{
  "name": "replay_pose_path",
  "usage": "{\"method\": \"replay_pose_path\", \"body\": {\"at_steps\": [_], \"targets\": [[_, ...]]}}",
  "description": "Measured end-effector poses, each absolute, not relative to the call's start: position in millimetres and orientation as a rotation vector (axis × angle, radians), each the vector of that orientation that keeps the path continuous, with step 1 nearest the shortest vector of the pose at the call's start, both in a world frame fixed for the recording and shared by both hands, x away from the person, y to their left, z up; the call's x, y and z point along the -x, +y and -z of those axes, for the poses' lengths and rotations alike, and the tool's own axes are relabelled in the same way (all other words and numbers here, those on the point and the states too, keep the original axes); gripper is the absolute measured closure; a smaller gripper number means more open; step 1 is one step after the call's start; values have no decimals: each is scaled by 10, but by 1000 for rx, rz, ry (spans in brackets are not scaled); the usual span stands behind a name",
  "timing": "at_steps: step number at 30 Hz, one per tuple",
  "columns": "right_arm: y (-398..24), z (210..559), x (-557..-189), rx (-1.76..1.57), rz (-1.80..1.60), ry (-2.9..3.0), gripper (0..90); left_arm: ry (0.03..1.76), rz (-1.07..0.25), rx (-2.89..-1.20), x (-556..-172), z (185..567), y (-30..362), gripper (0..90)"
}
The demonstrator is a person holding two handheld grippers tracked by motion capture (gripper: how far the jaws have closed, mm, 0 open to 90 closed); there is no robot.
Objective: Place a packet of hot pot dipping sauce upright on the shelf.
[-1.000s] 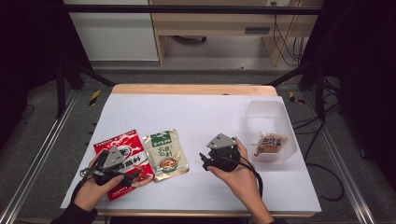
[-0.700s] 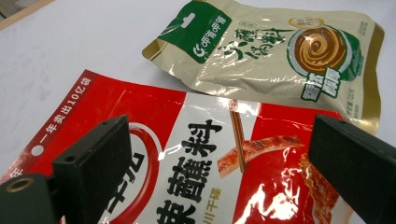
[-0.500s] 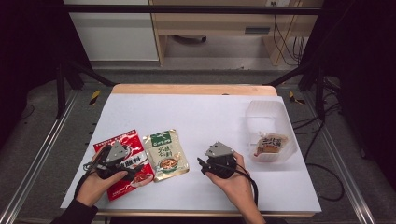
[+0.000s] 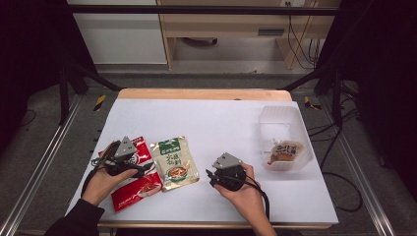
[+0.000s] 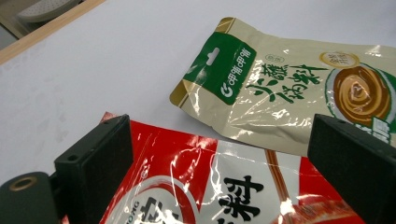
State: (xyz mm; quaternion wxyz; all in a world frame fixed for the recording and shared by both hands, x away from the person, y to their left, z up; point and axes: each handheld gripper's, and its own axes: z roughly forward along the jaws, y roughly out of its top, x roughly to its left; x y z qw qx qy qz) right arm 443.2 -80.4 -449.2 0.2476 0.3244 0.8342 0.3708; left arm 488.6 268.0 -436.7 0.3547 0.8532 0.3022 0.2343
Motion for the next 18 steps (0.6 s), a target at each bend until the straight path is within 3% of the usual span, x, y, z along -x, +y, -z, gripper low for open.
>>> {"method": "replay_pose_path", "body": {"at_steps": [18], "targets": [[-753, 4564, -4432, -867, -991, 2328, 428, 813, -507, -2261, -5370, 4601, 2482, 104]]}}
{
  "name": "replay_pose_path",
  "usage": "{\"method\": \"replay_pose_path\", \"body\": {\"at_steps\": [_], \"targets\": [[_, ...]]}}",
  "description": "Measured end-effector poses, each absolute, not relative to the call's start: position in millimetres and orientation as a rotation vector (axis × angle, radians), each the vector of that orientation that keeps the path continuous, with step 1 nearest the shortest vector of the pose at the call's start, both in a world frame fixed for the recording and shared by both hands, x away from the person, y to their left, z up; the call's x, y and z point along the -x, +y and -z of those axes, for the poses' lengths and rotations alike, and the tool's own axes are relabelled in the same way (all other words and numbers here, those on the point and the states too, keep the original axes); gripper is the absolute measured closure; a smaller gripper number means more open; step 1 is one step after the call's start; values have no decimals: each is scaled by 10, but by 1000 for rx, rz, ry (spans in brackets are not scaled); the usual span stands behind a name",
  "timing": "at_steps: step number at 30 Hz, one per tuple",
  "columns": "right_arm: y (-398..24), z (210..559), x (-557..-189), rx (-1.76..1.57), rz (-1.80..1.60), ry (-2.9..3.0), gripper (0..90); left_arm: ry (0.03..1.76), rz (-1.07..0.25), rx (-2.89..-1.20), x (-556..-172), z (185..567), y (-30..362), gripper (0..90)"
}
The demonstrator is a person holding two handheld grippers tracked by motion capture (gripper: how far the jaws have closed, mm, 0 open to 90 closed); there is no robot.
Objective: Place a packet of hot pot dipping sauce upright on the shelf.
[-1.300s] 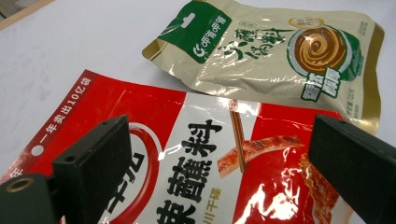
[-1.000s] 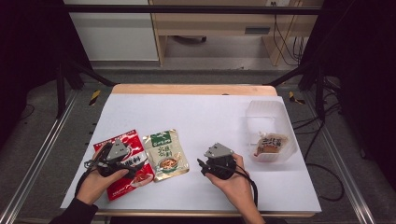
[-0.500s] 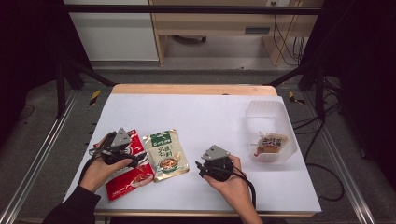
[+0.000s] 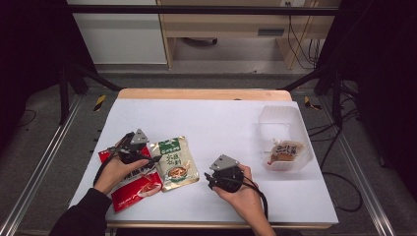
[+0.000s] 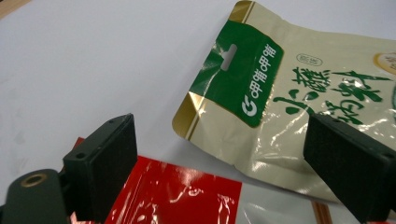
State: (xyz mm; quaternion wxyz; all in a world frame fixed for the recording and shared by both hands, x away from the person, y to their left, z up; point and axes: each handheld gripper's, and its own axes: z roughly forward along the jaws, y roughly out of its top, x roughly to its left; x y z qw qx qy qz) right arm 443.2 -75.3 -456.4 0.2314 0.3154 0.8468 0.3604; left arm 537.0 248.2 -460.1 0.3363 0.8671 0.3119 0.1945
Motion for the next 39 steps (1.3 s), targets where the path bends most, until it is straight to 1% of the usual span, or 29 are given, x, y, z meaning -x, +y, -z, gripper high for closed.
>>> {"method": "replay_pose_path", "body": {"at_steps": [2, 10, 13, 14, 17, 20, 22, 27, 30, 31, 33, 34, 35, 39], "targets": [[-746, 4573, -4433, -858, -983, 2334, 427, 812, -495, -2261, -5399, 4631, 2462, 122], [-732, 4592, -4433, -849, -973, 2354, 417, 831, -437, -2267, -5463, 4711, 2454, 144], [-730, 4590, -4429, -846, -972, 2356, 415, 808, -392, -2259, -5455, 4707, 2457, 196], [-731, 4591, -4430, -843, -970, 2357, 414, 802, -374, -2256, -5450, 4704, 2455, 235], [-733, 4588, -4430, -838, -972, 2354, 410, 787, -382, -2256, -5418, 4671, 2447, 249], [-744, 4581, -4425, -838, -968, 2352, 409, 792, -339, -2207, -5386, 4602, 2479, 307], [-750, 4577, -4425, -845, -970, 2347, 408, 781, -314, -2194, -5352, 4567, 2486, 329], [-756, 4579, -4429, -845, -972, 2347, 407, 707, -268, -2238, -5240, 4531, 2404, 381], [-755, 4578, -4427, -838, -966, 2350, 406, 670, -290, -2289, -5206, 4555, 2335, 377], [-755, 4577, -4425, -838, -966, 2351, 405, 673, -324, -2307, -5211, 4562, 2321, 380], [-758, 4576, -4425, -830, -966, 2350, 405, 694, -344, -2311, -5233, 4575, 2314, 430], [-761, 4575, -4424, -827, -964, 2350, 405, 700, -348, -2307, -5238, 4580, 2310, 440], [-762, 4576, -4424, -826, -962, 2349, 404, 708, -377, -2313, -5245, 4591, 2301, 466], [-768, 4578, -4427, -826, -959, 2349, 403, 720, -427, -2310, -5251, 4602, 2287, 578]]}}
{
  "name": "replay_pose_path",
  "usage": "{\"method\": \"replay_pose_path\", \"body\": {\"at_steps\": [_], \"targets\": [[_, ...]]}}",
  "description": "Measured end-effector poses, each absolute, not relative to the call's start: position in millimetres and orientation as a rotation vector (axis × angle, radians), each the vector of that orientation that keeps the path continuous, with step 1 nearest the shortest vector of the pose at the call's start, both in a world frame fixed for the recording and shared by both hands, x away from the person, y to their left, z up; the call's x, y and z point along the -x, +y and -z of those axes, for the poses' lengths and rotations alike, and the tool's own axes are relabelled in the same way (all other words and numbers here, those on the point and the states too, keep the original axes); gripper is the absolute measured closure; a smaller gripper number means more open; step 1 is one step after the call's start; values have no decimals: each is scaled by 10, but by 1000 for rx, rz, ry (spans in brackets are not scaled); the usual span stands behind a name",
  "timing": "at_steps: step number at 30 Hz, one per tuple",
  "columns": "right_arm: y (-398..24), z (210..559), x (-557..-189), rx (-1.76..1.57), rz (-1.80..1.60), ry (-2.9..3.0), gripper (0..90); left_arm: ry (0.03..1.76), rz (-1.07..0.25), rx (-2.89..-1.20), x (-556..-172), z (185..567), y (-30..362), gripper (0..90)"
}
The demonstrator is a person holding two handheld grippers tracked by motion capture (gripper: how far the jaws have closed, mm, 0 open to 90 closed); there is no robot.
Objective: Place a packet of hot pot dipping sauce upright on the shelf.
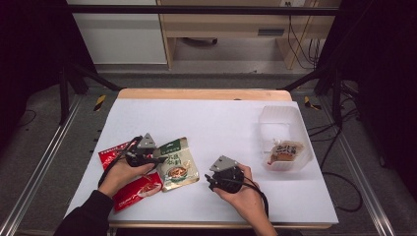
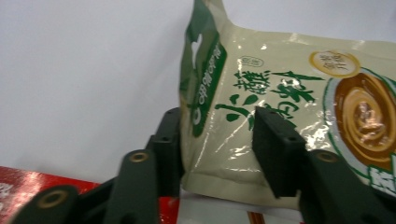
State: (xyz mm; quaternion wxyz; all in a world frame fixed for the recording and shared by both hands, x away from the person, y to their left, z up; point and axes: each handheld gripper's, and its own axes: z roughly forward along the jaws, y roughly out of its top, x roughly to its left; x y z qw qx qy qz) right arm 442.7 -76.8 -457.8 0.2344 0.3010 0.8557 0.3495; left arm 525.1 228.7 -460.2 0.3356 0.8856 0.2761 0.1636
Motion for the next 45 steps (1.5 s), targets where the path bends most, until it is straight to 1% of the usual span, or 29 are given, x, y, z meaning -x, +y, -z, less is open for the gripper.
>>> {"method": "replay_pose_path", "body": {"at_steps": [6, 11, 13, 27, 35, 36, 45], "targets": [[-763, 4577, -4421, -816, -951, 2349, 401, 774, -478, -2284, -5268, 4629, 2324, 748], [-757, 4591, -4431, -811, -942, 2354, 396, 781, -481, -2282, -5269, 4620, 2327, 855], [-753, 4594, -4437, -814, -933, 2354, 391, 775, -486, -2284, -5260, 4612, 2320, 882], [-771, 4593, -4446, -818, -907, 2365, 345, 728, -524, -2239, -5186, 4446, 2325, 900], [-783, 4580, -4469, -828, -918, 2373, 312, 695, -531, -2192, -5105, 4245, 2333, 900], [-793, 4573, -4463, -828, -914, 2370, 285, 688, -528, -2181, -5088, 4203, 2331, 900], [-782, 4556, -4446, -818, -943, 2362, 207, 617, -538, -2167, -4996, 4005, 2295, 900]]}}
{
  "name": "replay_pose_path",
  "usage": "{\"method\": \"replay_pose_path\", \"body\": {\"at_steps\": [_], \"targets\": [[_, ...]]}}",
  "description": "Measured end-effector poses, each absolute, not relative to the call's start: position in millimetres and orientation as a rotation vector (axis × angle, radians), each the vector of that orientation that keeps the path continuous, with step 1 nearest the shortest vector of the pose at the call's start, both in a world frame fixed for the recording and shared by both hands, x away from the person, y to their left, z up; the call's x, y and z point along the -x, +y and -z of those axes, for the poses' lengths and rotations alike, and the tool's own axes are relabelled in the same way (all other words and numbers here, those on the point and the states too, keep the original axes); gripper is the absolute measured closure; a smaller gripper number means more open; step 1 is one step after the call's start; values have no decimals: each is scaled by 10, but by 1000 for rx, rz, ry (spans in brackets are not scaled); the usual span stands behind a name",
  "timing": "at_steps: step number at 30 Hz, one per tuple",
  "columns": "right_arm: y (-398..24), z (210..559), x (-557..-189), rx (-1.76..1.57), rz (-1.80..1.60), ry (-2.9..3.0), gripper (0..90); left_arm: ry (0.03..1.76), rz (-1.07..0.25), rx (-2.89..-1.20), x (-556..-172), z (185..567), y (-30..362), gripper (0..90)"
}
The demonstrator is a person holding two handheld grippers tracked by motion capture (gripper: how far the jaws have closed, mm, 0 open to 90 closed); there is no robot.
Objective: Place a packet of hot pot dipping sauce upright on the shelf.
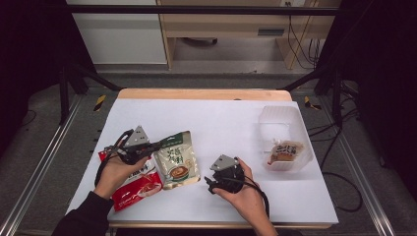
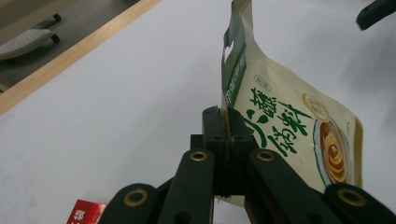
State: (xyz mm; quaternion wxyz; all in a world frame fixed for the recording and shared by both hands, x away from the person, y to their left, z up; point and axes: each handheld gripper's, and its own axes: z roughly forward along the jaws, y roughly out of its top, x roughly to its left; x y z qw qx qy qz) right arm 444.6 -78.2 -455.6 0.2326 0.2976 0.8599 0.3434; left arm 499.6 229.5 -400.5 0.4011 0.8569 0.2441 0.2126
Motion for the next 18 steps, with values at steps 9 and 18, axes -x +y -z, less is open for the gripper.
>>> {"method": "replay_pose_path", "body": {"at_steps": [9, 18], "targets": [[-793, 4562, -4465, -837, -929, 2367, 171, 536, -533, -2155, -4909, 3813, 2179, 900], [-795, 4373, -4460, -808, -906, 2393, 138, 432, -535, -2184, -4883, 3627, 2025, 900]]}}
